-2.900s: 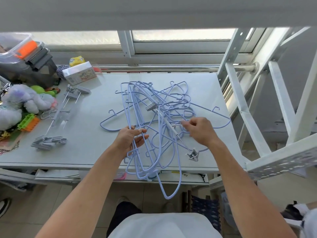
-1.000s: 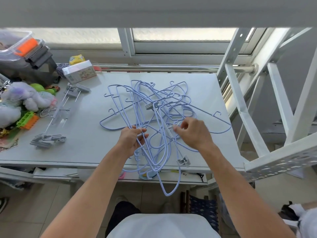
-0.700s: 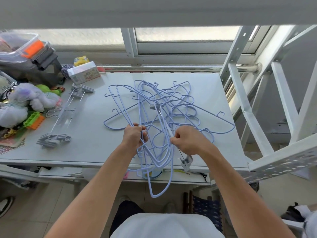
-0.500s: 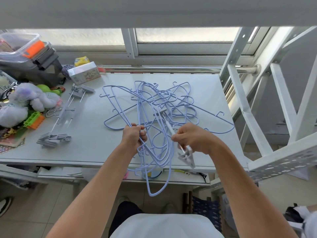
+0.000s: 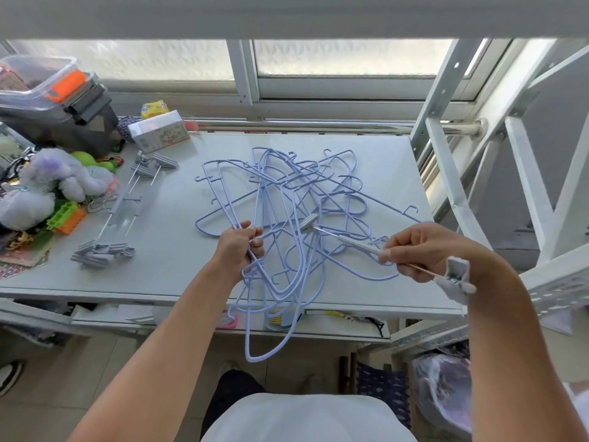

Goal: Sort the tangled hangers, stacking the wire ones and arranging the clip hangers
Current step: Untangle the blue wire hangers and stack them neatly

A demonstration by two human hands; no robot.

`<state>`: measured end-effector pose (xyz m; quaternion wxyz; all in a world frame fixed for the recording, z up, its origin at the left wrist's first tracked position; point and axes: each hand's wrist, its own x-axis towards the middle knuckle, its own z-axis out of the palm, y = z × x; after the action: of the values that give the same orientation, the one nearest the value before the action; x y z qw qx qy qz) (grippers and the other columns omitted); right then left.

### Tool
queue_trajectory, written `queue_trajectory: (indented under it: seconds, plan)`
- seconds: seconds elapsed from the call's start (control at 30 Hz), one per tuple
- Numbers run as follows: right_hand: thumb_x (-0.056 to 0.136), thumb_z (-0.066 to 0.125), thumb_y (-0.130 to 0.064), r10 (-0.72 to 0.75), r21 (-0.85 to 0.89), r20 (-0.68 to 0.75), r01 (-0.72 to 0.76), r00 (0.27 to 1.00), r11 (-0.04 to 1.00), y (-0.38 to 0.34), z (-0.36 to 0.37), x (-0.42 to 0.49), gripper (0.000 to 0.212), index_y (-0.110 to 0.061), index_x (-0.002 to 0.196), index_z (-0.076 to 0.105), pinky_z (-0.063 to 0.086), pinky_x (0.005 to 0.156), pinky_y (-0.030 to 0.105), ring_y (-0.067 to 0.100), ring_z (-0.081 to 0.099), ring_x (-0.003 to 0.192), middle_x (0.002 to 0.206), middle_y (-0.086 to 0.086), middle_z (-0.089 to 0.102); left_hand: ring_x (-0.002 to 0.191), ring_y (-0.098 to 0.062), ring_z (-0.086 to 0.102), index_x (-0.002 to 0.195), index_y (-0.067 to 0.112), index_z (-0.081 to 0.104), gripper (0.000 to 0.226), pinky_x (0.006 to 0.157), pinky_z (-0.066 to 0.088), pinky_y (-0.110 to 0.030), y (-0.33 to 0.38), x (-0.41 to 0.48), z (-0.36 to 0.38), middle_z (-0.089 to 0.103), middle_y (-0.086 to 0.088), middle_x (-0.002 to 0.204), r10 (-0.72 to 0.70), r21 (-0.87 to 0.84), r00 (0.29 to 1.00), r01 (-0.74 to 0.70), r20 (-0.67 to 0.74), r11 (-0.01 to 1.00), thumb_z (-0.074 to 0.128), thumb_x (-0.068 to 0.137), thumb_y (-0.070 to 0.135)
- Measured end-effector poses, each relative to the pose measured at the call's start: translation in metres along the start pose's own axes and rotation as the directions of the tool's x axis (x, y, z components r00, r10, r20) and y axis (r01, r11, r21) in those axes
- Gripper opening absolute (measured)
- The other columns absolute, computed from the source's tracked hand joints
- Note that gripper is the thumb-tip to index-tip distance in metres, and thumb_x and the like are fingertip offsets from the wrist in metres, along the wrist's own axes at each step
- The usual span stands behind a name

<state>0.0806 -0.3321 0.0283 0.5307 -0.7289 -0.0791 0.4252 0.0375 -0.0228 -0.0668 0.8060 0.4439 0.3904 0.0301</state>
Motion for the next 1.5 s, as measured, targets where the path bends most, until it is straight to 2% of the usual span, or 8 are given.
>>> queue_trajectory:
  seconds: [0.4, 0.63, 0.77, 0.9, 1.07, 1.13, 1.37, 1.5]
  plan:
    - [0.089, 0.066, -0.008, -0.157, 0.018, -0.448, 0.184, 0.880, 0.983, 0.007, -0.002, 0.033, 0.008, 0.000, 0.087, 0.069, 0.047, 0.053, 0.024, 0.014, 0.053, 0.051, 0.054, 0.005, 0.060, 0.031, -0.008, 0.032, 0.094, 0.011, 0.040, 0.017, 0.036, 0.028, -0.014, 0.000, 0.002, -0.002, 0.042, -0.008, 0.070, -0.021, 0.134, 0.999, 0.024, -0.027, 0.991, 0.030, 0.101, -0.001]
    - [0.085, 0.059, -0.021, -0.230, -0.449, -0.679, -0.146, 0.697, 0.882, 0.037, -0.006, 0.118, 0.027, -0.003, 0.065, 0.058, 0.047, 0.066, 0.032, 0.033, 0.065, 0.074, 0.071, 0.016, 0.067, 0.076, -0.025, 0.062, 0.128, 0.017, 0.030, 0.034, 0.054, 0.054, -0.030, 0.003, -0.012, 0.000, 0.058, -0.020, 0.101, -0.103, 0.348, 0.993, 0.115, -0.052, 0.930, 0.031, 0.100, -0.004]
    - [0.085, 0.056, -0.019, -0.264, -0.533, -0.748, -0.314, 0.609, 0.786, 0.036, -0.001, 0.125, 0.026, -0.003, 0.102, 0.068, 0.049, 0.078, 0.037, 0.041, 0.061, 0.098, 0.104, 0.023, 0.066, 0.082, -0.028, 0.065, 0.140, 0.017, 0.029, 0.050, 0.069, 0.052, -0.040, 0.007, -0.011, -0.009, 0.059, -0.021, 0.116, -0.104, 0.410, 0.994, 0.106, -0.028, 0.906, 0.029, 0.096, -0.006]
    - [0.085, 0.056, -0.017, -0.547, -0.681, -0.667, -0.118, 0.506, 0.722, 0.026, 0.026, 0.117, 0.029, -0.004, 0.110, 0.067, 0.050, 0.084, 0.041, 0.038, 0.057, 0.100, 0.105, 0.019, 0.064, 0.088, -0.030, 0.066, 0.144, 0.018, 0.030, 0.053, 0.078, 0.051, -0.046, 0.009, -0.014, -0.015, 0.053, -0.020, 0.126, -0.125, 0.520, 0.992, 0.116, -0.018, 0.846, 0.026, 0.097, -0.005]
    - [0.073, 0.066, -0.023, -0.437, -0.842, -0.266, 0.014, 0.859, 0.539, 0.030, 0.054, 0.124, 0.067, -0.018, 0.138, 0.051, 0.037, 0.108, 0.041, 0.028, 0.036, 0.135, 0.140, 0.003, 0.052, 0.095, -0.028, 0.065, 0.141, 0.022, 0.033, 0.061, 0.078, 0.054, -0.042, 0.012, -0.018, -0.022, 0.056, -0.019, 0.122, -0.154, 0.580, 0.985, 0.085, 0.071, 0.810, 0.034, 0.091, -0.012]
    - [0.070, 0.068, -0.022, -0.400, -0.892, -0.243, -0.041, 0.884, 0.450, 0.032, 0.058, 0.133, 0.076, -0.019, 0.142, 0.043, 0.037, 0.106, 0.040, 0.028, 0.033, 0.135, 0.141, 0.003, 0.049, 0.087, -0.026, 0.063, 0.129, 0.022, 0.042, 0.055, 0.079, 0.052, -0.040, 0.011, -0.019, -0.023, 0.056, -0.015, 0.109, -0.103, 0.600, 0.989, 0.020, 0.105, 0.800, 0.039, 0.088, -0.015]
    - [0.073, 0.065, -0.008, -0.634, -0.863, -0.388, -0.022, 0.669, 0.504, 0.031, 0.068, 0.153, 0.005, -0.012, 0.074, 0.062, 0.034, 0.065, 0.028, 0.031, 0.054, 0.093, 0.075, 0.009, 0.061, 0.051, -0.015, 0.046, 0.130, 0.011, 0.045, 0.031, 0.041, 0.040, -0.024, 0.021, -0.018, -0.020, 0.042, -0.007, 0.082, 0.153, 0.489, 0.977, -0.208, 0.150, 0.847, 0.043, 0.100, 0.003]
    - [0.072, 0.077, -0.021, -0.719, -0.862, -0.413, 0.015, 0.559, 0.507, 0.028, 0.073, 0.153, 0.023, -0.013, 0.092, 0.071, 0.048, 0.073, 0.036, 0.031, 0.057, 0.092, 0.083, 0.006, 0.068, 0.037, -0.005, 0.026, 0.128, 0.010, 0.044, 0.030, 0.036, 0.026, -0.016, 0.042, -0.020, -0.014, 0.028, -0.003, 0.073, 0.239, 0.479, 0.948, -0.313, 0.209, 0.820, 0.034, 0.101, 0.001]
